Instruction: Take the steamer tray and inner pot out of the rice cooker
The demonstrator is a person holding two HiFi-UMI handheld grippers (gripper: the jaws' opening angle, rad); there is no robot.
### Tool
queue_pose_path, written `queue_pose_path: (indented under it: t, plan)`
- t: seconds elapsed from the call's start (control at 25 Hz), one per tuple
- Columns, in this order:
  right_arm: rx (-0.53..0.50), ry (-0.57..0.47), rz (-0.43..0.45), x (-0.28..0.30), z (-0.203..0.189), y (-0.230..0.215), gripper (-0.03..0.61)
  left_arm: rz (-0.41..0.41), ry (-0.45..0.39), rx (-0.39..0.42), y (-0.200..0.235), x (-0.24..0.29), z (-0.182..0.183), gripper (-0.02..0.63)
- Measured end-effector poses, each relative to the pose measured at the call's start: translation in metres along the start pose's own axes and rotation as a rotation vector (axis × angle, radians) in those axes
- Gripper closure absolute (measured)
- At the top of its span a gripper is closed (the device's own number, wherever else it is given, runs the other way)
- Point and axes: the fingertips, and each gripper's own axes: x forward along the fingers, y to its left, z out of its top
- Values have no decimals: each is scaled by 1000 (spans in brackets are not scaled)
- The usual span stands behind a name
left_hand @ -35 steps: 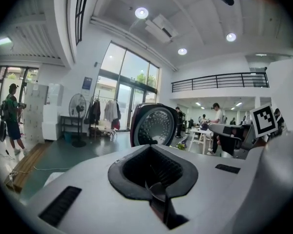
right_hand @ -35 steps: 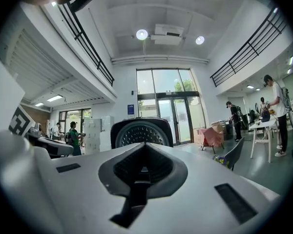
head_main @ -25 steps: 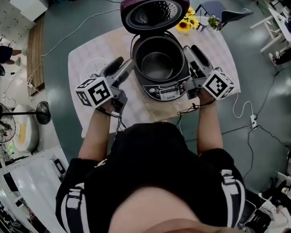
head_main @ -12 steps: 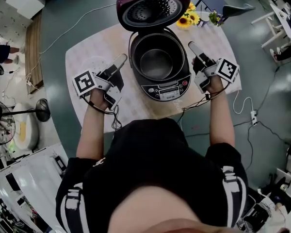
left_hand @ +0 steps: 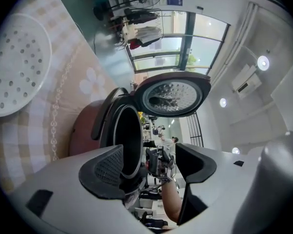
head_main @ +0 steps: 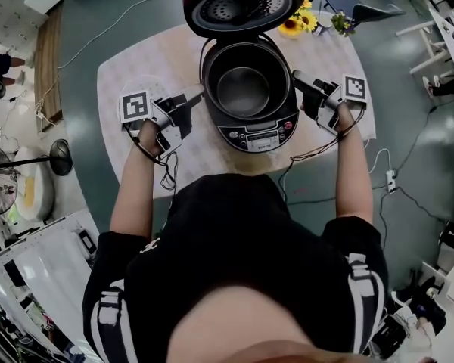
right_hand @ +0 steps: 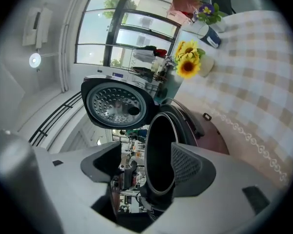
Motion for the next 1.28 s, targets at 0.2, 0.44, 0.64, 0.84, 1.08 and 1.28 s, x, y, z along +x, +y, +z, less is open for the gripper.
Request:
queue_pose_path:
  t: [0.2,0.44,0.64,0.84,1.08,1.28]
  plan:
    - [21,108,48,6,-9,-5,270,-10,58,-36,11,3,1,330]
    - [26,124,74,7,-7,-12,270,-25,113,-59,28,13,-1,342]
    - [19,115,58,6,-4,-15,270,5,116,-70,42,21,-1,342]
    - [25,128,59,7,-5,-20,276,-2,108,-74,41,29,4,344]
    - [2,146,56,9,-6,-17,285,9,126,-56,37,33,5,345]
    - [-87,179,-102,17,-6,-35,412,65,162,-15,46,35,1,428]
